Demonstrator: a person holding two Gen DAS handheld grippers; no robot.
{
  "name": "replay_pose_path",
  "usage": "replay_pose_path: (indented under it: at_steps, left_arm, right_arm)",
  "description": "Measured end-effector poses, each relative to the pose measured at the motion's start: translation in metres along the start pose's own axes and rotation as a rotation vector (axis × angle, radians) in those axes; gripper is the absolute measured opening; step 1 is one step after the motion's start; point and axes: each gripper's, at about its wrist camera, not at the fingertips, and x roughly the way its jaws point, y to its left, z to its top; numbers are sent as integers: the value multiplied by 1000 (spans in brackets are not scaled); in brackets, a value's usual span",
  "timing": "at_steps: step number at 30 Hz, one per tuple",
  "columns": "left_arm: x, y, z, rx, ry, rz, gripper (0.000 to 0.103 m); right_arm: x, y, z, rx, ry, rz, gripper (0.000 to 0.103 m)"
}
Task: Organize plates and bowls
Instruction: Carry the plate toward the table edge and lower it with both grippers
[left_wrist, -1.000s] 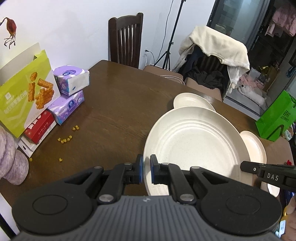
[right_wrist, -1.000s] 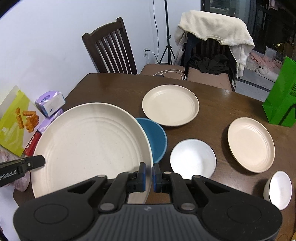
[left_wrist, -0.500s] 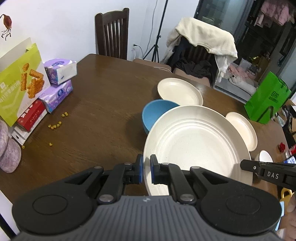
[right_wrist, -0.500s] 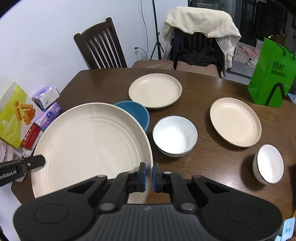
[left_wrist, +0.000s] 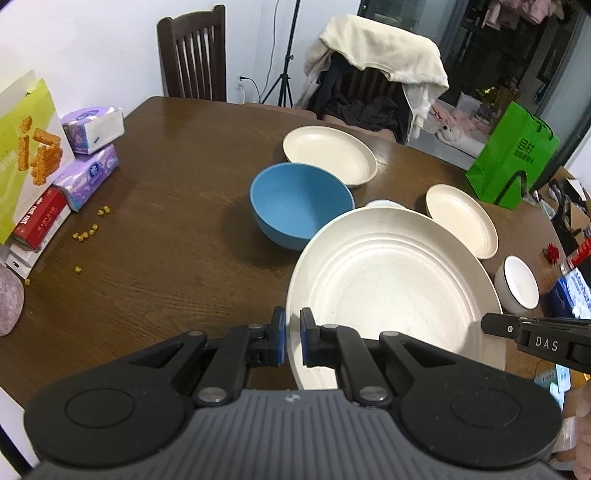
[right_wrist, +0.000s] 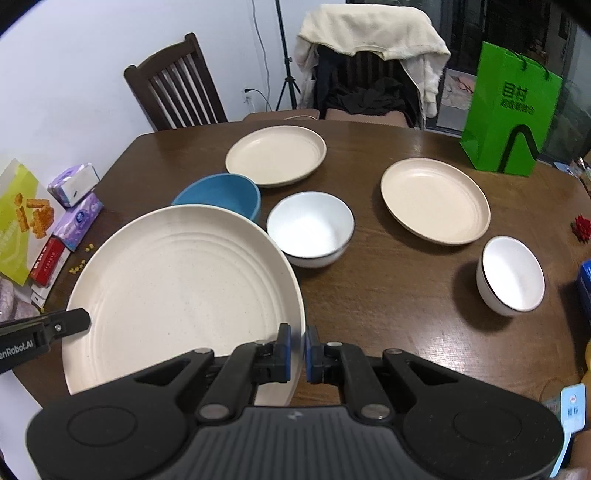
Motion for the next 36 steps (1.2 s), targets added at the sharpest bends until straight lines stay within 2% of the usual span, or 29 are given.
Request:
replay_pose_path:
  at_steps: [25, 36]
  left_arm:
    - [31, -13, -53, 90, 57, -41, 8]
    - [51, -8, -70, 102, 87, -42, 8]
  right_arm:
    - [18, -30, -69, 65, 29, -52, 7]
    - [34, -31, -85, 72, 49, -73, 7]
